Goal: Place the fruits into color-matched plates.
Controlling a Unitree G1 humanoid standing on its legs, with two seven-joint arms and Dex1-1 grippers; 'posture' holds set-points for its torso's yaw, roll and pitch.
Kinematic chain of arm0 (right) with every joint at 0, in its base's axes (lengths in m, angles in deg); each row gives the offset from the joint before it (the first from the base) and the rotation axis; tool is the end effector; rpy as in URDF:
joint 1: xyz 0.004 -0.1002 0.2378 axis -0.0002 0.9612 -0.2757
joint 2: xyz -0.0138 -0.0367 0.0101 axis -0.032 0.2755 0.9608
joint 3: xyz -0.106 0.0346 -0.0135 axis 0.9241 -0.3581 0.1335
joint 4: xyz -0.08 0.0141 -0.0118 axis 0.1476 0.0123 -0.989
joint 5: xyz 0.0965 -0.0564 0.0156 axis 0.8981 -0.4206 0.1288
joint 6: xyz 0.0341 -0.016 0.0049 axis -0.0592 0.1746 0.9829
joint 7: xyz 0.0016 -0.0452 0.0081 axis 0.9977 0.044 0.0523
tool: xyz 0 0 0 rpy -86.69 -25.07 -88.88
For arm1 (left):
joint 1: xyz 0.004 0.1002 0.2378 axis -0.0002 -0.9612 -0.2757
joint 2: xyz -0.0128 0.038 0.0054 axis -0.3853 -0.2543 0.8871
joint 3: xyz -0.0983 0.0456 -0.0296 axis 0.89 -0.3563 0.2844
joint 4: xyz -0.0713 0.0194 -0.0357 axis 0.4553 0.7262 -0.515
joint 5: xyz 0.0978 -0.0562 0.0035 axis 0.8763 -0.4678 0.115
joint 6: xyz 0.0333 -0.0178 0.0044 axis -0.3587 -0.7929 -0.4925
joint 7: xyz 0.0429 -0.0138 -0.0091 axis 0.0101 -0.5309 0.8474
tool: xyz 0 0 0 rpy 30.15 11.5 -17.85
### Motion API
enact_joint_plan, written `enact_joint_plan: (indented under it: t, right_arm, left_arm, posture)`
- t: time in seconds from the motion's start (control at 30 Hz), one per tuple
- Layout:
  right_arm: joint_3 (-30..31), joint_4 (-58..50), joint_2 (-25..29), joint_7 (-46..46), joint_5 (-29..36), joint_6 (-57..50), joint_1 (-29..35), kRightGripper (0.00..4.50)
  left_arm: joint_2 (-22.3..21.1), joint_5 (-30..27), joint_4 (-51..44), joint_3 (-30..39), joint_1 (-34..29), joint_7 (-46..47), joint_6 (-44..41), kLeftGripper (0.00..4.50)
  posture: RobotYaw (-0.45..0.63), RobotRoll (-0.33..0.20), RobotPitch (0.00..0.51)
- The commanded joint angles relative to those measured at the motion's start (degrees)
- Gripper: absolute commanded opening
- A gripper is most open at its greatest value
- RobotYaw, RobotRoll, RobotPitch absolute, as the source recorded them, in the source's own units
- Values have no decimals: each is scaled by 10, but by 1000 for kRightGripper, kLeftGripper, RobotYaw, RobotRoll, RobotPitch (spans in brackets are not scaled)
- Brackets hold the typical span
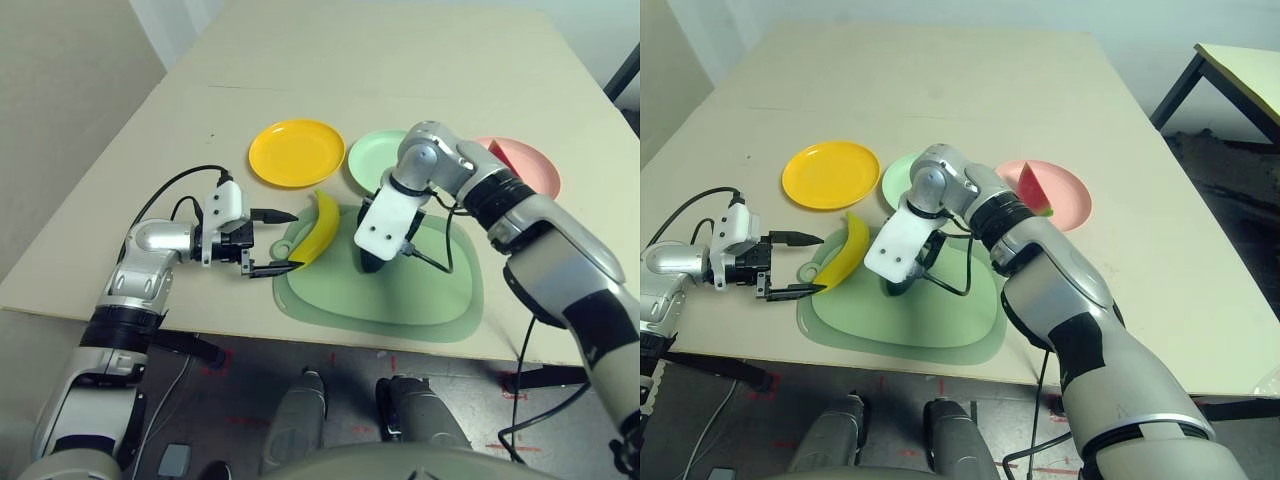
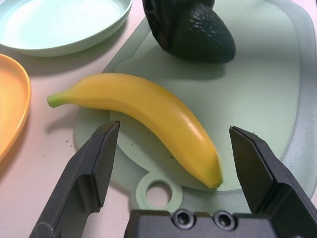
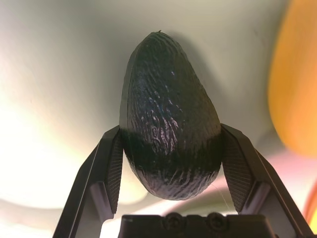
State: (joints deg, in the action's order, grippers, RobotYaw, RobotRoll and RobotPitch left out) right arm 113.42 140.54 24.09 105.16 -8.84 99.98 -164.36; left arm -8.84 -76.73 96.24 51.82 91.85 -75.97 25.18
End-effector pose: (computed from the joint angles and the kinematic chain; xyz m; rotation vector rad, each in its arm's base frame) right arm 0.3686 -0.0558 0.2368 -1.8144 0.2130 1.9004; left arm 0.2904 0.2775 0.1377 0.4862 0.1044 -1.2458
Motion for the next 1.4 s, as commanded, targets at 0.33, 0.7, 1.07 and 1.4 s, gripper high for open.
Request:
enact_joint_plan:
  t: [0.33, 0.7, 1.07, 1.4]
  right_arm:
    - [-4, 220, -21, -303, -137, -172, -121, 3130]
    - [6, 251, -24, -415, -212, -241, -62, 3130]
    - [-22, 248, -5, -417, -205, -215, -78, 4459]
    - [-161, 242, 60, -298, -95, -239, -142, 4459]
  left_arm:
    - [15, -6, -20, 6, -19, 31, -10, 4500]
    - [4, -13, -43, 14, -41, 41, -18, 4500]
    - [5, -9, -44, 10, -40, 41, -21, 4500]
    - [15, -1, -16, 6, -16, 39, -12, 4500]
  posture:
    - [75, 0, 137]
    - [106, 0, 150]
    - [81, 0, 149]
    - [51, 0, 134]
